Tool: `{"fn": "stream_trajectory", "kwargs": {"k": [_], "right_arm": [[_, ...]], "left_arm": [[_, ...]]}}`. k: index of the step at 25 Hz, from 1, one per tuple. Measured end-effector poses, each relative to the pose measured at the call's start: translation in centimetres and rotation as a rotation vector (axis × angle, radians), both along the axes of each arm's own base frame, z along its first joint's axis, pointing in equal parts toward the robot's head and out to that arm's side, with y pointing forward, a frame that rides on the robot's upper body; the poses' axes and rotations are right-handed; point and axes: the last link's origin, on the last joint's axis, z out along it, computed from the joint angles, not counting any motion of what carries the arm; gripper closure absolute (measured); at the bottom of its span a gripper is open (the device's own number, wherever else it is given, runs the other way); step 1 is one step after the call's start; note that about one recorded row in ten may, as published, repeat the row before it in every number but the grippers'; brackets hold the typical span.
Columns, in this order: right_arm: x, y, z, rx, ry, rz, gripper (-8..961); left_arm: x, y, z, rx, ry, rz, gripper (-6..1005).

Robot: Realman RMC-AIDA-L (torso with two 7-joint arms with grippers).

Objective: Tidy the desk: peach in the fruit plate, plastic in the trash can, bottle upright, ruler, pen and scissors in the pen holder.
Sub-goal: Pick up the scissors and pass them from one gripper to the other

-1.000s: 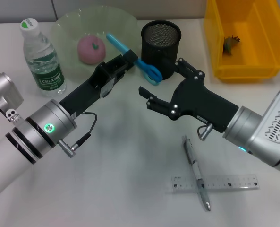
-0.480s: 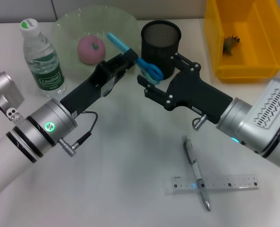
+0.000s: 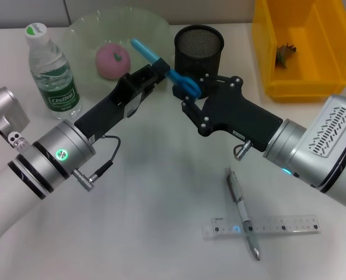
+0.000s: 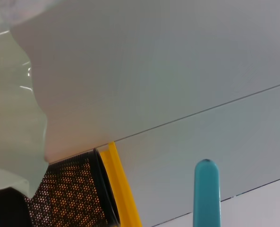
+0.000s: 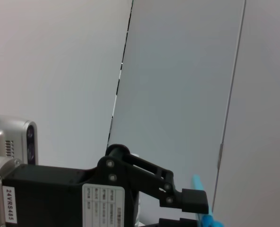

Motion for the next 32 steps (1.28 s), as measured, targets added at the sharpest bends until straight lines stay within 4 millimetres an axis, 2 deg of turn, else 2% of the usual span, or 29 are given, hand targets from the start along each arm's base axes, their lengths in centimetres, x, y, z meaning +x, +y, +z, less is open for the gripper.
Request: {"fn": "stream_trajectory", "kwargs": {"k": [7, 12, 32], "right_arm": [[-0.07, 0.03, 0.01, 0.002, 0.005, -0.003, 836], [-0.09, 0.02, -0.01, 0.001, 0.006, -0.003, 885], [-0.01, -0.12, -0.04, 0.001, 0.010, -0.007, 885]], "left_arm": [[-0.08, 0.10, -0.02, 0.003, 0.007, 0.004, 749], [-0.12, 0.14, -0.03, 0.003, 0.013, 0.004, 748], [-0.52, -0.07, -0.01, 0.007, 0.014, 0.020, 745]]}}
